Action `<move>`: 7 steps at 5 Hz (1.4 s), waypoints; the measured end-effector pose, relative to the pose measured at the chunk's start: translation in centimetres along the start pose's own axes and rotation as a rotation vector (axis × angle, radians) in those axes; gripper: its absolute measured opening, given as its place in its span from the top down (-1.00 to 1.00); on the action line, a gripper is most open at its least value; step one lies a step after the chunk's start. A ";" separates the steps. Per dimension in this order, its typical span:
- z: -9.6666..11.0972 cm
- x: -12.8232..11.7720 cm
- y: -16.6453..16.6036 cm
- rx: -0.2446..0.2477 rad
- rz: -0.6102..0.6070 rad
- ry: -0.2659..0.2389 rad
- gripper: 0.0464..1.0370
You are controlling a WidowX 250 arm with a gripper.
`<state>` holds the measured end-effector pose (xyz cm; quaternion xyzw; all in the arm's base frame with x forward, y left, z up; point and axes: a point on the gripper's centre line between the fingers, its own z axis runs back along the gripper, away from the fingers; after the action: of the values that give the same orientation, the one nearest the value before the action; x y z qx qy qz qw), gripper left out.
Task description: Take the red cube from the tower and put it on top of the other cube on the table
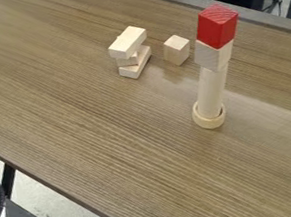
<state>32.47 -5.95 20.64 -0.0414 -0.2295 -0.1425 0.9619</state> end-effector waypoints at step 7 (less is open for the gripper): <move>-2.0 -2.8 -0.8 -0.040 0.063 0.021 -0.85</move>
<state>30.73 -6.27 17.57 -0.0665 -0.2148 -0.1172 0.9673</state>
